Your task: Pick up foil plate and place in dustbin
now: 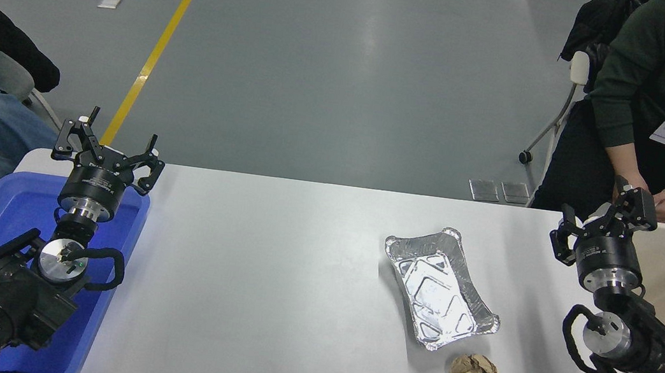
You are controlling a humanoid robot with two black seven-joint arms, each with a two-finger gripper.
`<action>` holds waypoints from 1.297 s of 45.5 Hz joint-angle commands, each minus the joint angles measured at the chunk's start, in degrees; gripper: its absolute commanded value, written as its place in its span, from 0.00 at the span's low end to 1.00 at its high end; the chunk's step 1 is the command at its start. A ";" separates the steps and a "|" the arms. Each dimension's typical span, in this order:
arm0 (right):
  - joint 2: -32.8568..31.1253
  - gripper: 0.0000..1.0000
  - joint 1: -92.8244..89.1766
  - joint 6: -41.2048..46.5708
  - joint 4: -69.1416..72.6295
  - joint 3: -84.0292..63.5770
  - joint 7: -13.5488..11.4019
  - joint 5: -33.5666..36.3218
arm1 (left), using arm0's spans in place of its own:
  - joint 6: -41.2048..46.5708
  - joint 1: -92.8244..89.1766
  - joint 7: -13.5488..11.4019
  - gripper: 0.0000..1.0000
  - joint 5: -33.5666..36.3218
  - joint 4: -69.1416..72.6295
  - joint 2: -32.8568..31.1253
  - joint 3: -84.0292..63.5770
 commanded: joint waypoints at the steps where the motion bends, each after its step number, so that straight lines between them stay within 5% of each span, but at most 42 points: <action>1: 0.15 1.00 -0.06 -0.02 0.00 0.00 0.00 0.01 | -0.07 0.00 -0.08 0.99 -0.09 0.00 0.00 -0.03; 59: -2.04 1.00 3.19 0.15 -1.32 -7.12 -0.09 -0.25 | 0.02 0.00 0.01 0.99 0.00 0.00 0.00 -0.03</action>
